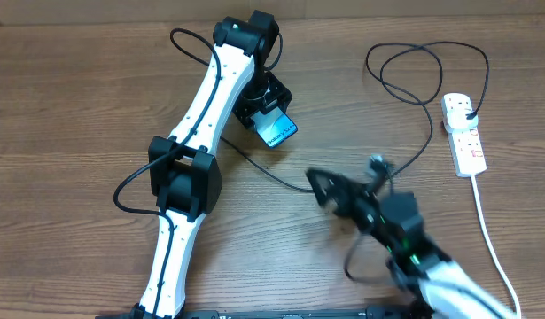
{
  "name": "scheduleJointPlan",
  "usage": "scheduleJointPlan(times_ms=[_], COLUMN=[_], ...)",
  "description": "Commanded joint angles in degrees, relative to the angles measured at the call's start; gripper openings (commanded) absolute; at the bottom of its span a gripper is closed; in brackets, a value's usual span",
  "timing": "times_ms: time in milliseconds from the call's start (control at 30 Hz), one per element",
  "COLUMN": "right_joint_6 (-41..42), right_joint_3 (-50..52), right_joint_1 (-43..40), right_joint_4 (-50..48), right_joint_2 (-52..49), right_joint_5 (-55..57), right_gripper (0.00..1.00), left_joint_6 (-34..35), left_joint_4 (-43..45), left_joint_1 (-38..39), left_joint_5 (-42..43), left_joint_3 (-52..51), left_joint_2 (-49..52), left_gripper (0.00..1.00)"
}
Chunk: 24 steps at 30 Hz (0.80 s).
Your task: Plug charger to phone and switch on socket
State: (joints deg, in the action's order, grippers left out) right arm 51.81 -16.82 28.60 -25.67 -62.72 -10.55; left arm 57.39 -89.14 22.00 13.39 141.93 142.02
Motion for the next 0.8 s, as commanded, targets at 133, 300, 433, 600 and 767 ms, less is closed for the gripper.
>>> scheduleJointPlan(times_ms=[133, 300, 433, 600, 767], right_joint_6=[-4.0, -6.0, -6.2, -5.0, -5.0], right_joint_3=[-16.0, -22.4, -26.6, -29.1, -29.1], right_joint_1=[0.4, 0.7, 0.7, 0.7, 0.7], right_joint_4=[-3.1, -4.3, -4.3, -5.9, -9.7], right_joint_2=[-22.6, -31.2, -36.6, -41.3, -41.6], right_joint_5=[-2.4, -2.4, -2.4, -3.7, -3.0], right_gripper=[1.0, 0.97, 0.91, 0.86, 0.65], left_joint_6=[5.6, 7.7, 8.0, 8.0, 8.0], left_joint_4=[-0.4, -0.3, -0.1, -0.1, -0.1], left_joint_1=[-1.3, -2.3, -2.5, -2.5, -2.5], left_joint_5=[-0.2, 0.3, 0.3, 0.4, 1.3], left_joint_3=[1.5, 1.5, 1.5, 1.5, 1.5], left_joint_2=[-2.2, -2.2, -2.2, -2.2, -2.2], left_gripper=[0.04, 0.04, 0.04, 0.04, 0.04])
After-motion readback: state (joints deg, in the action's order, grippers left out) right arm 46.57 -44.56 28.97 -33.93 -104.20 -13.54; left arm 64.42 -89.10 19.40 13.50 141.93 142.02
